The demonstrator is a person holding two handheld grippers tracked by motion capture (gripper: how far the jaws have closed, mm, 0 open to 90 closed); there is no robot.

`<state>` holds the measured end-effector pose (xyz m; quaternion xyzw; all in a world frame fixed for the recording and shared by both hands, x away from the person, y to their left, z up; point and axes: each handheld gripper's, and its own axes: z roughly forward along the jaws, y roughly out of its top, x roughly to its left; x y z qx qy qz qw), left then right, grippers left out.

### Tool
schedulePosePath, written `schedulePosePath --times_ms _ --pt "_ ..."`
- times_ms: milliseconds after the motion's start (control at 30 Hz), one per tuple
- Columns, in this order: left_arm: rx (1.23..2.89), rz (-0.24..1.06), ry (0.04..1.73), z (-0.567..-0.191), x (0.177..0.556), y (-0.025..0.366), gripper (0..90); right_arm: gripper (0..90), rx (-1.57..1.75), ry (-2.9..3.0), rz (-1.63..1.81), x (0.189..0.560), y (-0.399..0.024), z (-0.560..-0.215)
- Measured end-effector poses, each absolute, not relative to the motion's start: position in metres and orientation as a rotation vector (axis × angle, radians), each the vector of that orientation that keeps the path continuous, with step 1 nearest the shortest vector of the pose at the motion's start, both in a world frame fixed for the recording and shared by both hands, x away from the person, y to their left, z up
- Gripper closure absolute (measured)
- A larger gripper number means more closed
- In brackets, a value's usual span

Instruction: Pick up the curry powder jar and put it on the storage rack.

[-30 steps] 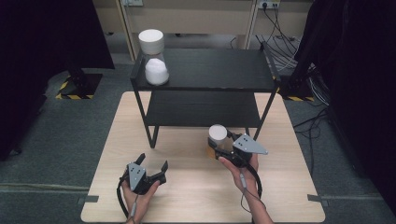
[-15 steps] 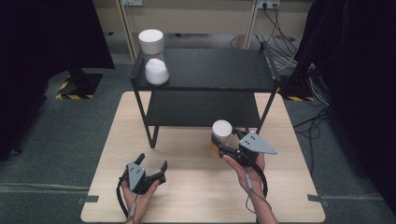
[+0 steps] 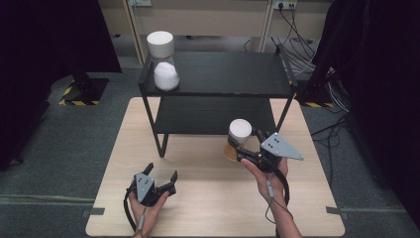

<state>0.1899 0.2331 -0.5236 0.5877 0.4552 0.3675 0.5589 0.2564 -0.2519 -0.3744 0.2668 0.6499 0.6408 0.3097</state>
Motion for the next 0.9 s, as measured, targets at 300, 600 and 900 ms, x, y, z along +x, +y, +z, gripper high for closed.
schedulePosePath --times_ms 300,600,900 --pt "1.385 0.866 1.075 -0.524 0.19 0.233 6.2 34.3 0.716 1.68 1.7 0.254 -0.253 -0.366" --pt "1.384 0.866 1.076 -0.524 0.19 0.233 6.2 34.3 0.716 1.636 1.709 0.252 -0.253 -0.35" --pt "1.386 0.867 1.075 -0.523 0.19 0.233 6.2 34.4 0.7 1.616 1.708 0.252 -0.254 -0.334"
